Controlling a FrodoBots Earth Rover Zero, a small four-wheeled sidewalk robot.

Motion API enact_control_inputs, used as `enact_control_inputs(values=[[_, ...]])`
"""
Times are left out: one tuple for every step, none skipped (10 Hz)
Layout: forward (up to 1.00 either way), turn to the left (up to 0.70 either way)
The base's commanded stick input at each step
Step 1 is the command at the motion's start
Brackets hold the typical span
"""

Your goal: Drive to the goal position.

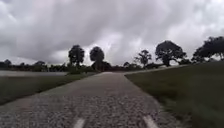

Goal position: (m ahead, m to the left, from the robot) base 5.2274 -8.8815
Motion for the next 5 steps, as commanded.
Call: enact_control_inputs(values=[[0.7, 0.0], [0.7, 0.0], [0.7, 0.0], [0.7, 0.0], [0.7, 0.0]])
